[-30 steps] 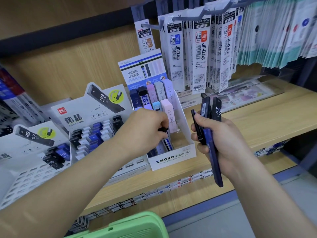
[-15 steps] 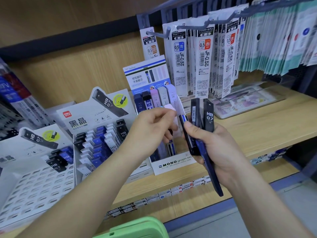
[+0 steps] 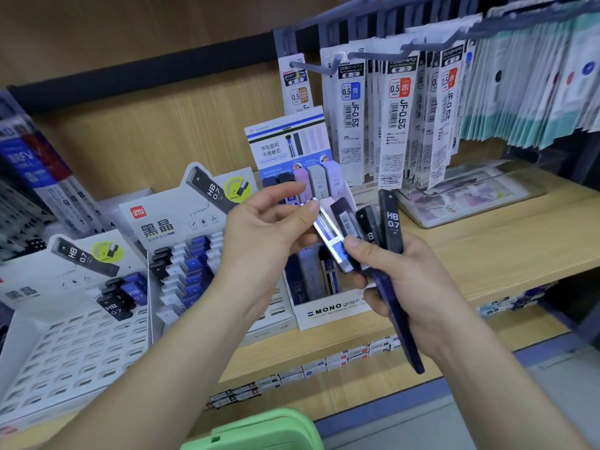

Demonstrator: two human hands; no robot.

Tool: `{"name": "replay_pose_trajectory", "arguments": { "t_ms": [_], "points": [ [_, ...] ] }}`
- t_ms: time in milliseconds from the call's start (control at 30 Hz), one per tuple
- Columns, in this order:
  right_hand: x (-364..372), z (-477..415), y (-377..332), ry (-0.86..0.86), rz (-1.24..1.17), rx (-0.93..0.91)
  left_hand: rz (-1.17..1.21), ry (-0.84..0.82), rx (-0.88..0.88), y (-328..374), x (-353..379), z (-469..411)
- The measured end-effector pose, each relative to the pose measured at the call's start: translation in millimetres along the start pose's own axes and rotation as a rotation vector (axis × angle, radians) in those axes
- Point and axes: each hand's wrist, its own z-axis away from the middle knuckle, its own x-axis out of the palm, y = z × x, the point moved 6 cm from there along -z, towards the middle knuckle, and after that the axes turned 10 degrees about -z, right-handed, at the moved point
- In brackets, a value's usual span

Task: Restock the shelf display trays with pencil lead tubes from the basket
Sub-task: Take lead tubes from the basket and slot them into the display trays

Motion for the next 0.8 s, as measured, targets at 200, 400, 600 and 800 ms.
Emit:
{"name": "replay_pose_trajectory", "arguments": {
  "t_ms": [200, 400, 600, 800],
  "points": [
    [-2.5, 1.1, 2.5, 0.185, -0.188, -0.026, -0.410, -0.452, -0.106, -3.2, 15.1, 26.9],
    [-10.1, 2.1, -3.8, 0.239, -0.133, -0.074, -0.307, -0.109, 0.006, 5.1, -12.7, 23.3],
    [0.1, -0.8, 6.3, 0.094, -0.175, 0.013, -0.015, -0.040, -0.030, -4.7, -18.3, 26.8],
    [6.8, -4.5, 8.5, 0.098, -0.079, -0.070, -0.514, -0.290, 0.049, -8.7, 14.0, 36.9]
  ]
}}
